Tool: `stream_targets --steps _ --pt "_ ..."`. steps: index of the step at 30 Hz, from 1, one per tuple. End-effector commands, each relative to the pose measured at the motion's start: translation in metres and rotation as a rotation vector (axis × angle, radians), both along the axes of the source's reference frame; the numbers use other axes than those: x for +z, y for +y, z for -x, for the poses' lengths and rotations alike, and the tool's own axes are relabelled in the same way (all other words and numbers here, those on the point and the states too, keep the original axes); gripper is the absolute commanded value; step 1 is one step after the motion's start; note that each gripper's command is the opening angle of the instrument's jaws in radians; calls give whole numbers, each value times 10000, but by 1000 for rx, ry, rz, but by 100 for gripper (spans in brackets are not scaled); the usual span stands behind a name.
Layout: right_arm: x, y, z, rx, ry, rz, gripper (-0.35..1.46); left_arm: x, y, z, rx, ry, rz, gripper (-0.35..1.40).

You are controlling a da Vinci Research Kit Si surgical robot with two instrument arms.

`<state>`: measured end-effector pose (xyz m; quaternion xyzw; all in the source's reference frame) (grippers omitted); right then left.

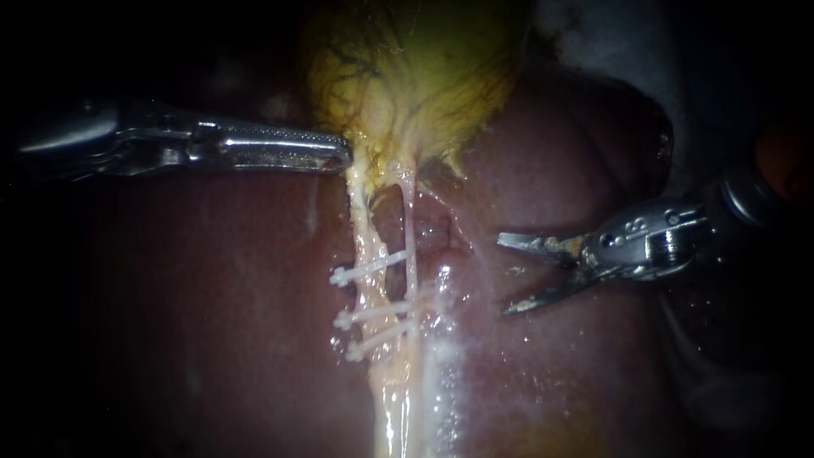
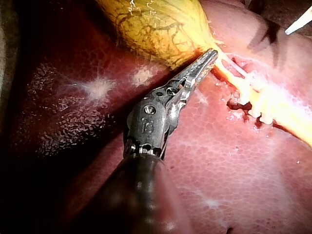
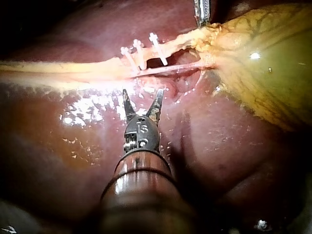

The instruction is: Go to the cutting position left tube

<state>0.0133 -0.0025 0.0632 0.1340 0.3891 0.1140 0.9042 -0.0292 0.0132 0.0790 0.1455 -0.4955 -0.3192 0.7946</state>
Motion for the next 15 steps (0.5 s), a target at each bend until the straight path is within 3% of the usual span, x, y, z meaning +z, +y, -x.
stream_targets --steps 1,6,15 --pt "0 0 0 -2 1 -1 139 -1 1 -2 1 -1 0 -35" --pt "0 0 0 -3 3 -3 139 -18 10 -17 10 -9 -12 -35" --pt "0 0 -1 -8 7 -9 139 -73 38 -67 -48 1 -2 -35"
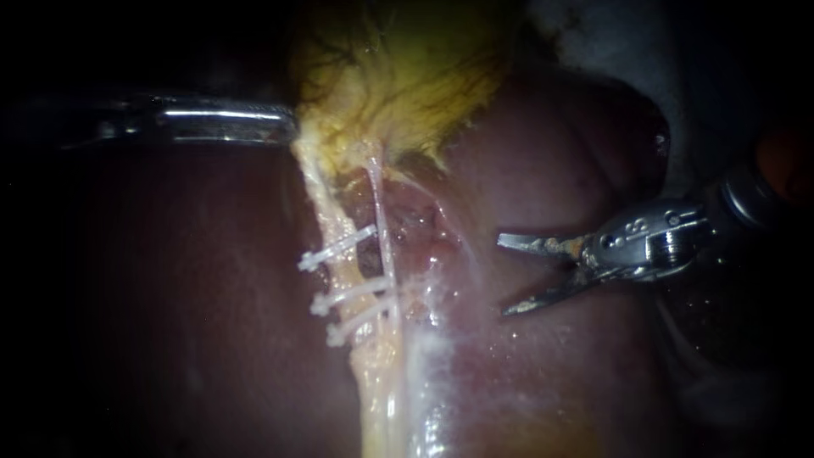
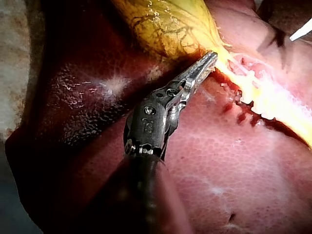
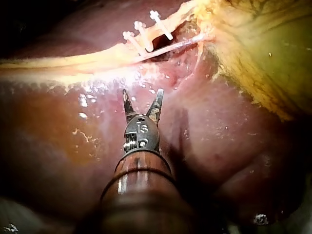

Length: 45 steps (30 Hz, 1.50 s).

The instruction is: Go to the cutting position left tube

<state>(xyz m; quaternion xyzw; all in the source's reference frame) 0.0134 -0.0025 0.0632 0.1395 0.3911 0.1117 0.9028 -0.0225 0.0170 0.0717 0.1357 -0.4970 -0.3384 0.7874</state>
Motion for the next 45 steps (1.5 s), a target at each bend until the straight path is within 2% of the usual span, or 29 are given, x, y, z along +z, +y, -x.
stream_targets --steps 1,4,7,9,10,11,19,27,32,40,45 --pt "0 0 0 -1 0 -1 139 -2 1 -2 -8 -1 3 -35" --pt "0 0 -1 -4 3 -4 139 -3 1 -3 -12 2 3 -35" --pt "0 0 -3 -29 21 -32 137 -1 -3 0 -14 4 5 -35" --pt "0 2 -7 -69 62 -80 132 0 -4 2 -18 7 8 -35" --pt "0 3 -9 -106 95 -111 129 1 -5 3 -17 6 7 -35" --pt "0 4 -12 -114 122 -150 127 1 -5 3 -17 6 7 -35" --pt "10 13 -41 -114 276 -318 127 1 -5 5 -17 5 7 -35" --pt "33 30 -63 -167 396 -496 127 0 -7 9 -15 3 5 -35" --pt "50 31 -75 -197 404 -533 127 0 -7 9 -16 4 5 -35" --pt "86 15 -93 -227 390 -562 127 0 -7 11 -14 3 4 -35" --pt "109 8 -94 -230 379 -571 127 0 -7 11 -15 3 5 -35"
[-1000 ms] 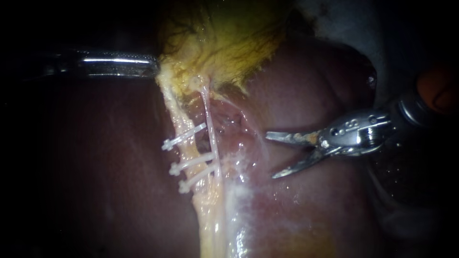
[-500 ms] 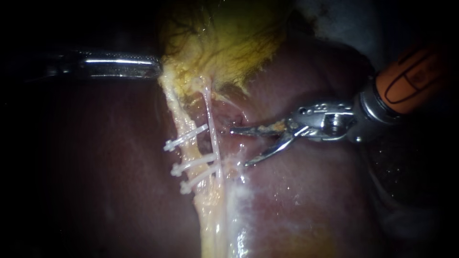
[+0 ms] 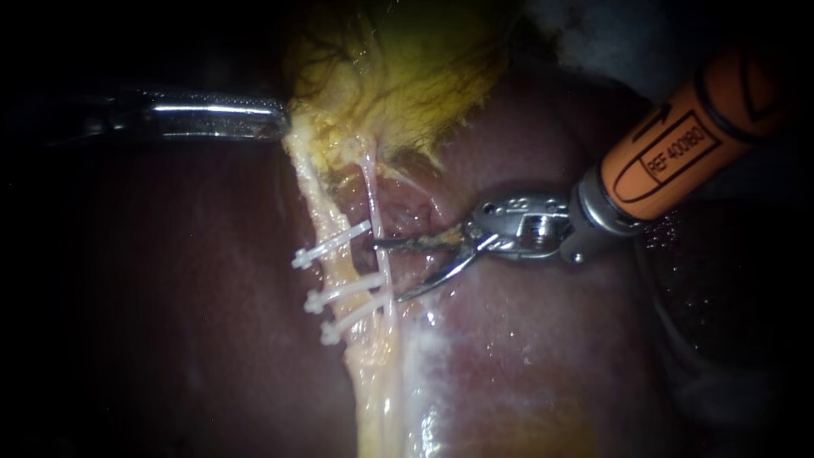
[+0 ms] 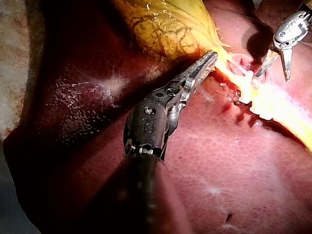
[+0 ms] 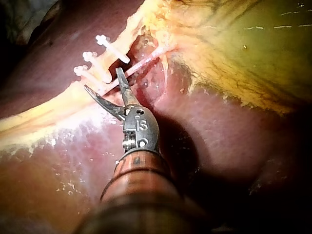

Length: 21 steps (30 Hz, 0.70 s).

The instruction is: Go to the cutting position left tube

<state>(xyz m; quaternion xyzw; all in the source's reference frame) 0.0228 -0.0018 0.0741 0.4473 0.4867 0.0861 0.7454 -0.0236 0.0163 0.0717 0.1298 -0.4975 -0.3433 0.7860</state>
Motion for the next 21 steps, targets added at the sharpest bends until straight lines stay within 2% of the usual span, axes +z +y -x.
stream_targets --steps 1,7,12,17,21 --pt "5 0 1 1 -5 -2 127 0 0 0 0 0 0 -35" --pt "24 -2 0 0 -13 -3 127 1 0 1 0 0 1 -35" --pt "29 1 -8 -12 -11 -11 127 1 -1 2 -1 0 1 -35" --pt "31 2 -19 -38 -2 -18 127 1 -1 2 -1 0 1 -35" --pt "32 2 -20 -44 3 -14 127 1 -1 2 -1 0 1 -35"
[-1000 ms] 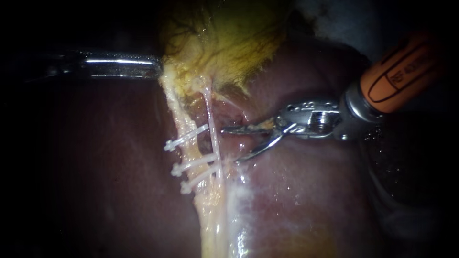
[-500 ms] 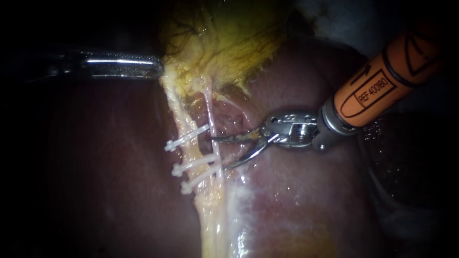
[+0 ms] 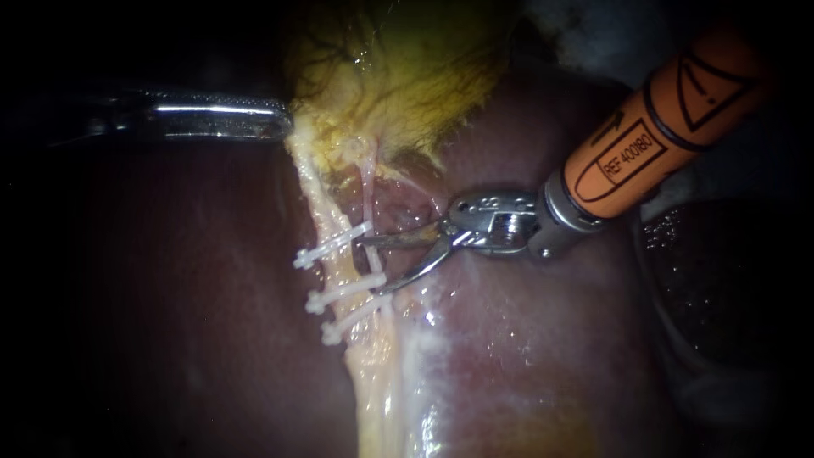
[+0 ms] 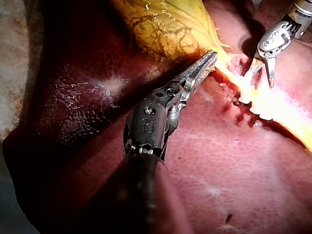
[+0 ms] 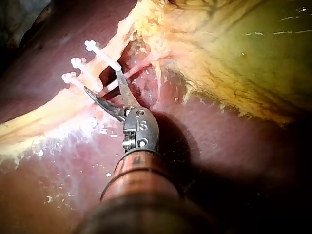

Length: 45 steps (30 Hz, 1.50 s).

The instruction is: Go to the cutting position left tube

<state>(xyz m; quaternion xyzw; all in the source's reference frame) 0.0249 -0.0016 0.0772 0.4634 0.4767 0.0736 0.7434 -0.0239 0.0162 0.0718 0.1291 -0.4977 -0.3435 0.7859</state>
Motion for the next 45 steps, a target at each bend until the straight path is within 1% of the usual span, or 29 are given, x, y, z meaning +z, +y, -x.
stream_targets --steps 1,4,10,15,21,26,32,37,40,43,45 --pt "0 0 1 -1 2 1 127 0 0 0 0 0 0 -35" --pt "0 0 -1 2 1 2 127 0 0 0 0 0 0 -35" --pt "-1 0 -14 -24 13 -8 127 1 0 1 2 -1 0 -35" --pt "-2 -1 -27 -48 43 -35 125 1 0 1 2 -1 0 -35" --pt "-7 -5 -41 -64 76 -66 124 2 0 1 2 -1 0 -35" --pt "-12 -10 -59 -77 102 -89 122 2 0 1 2 -1 0 -35" --pt "-17 -14 -76 -59 139 -123 120 2 0 1 2 -1 0 -35" --pt "-27 -18 -81 -43 172 -161 119 2 0 1 2 -1 0 -35" --pt "-39 -16 -82 -32 205 -187 119 2 0 1 2 -1 0 -35" --pt "-57 -11 -83 -21 231 -213 119 2 0 1 2 -1 0 -35" --pt "-69 -6 -84 -18 240 -225 119 2 0 1 2 -1 0 -35"
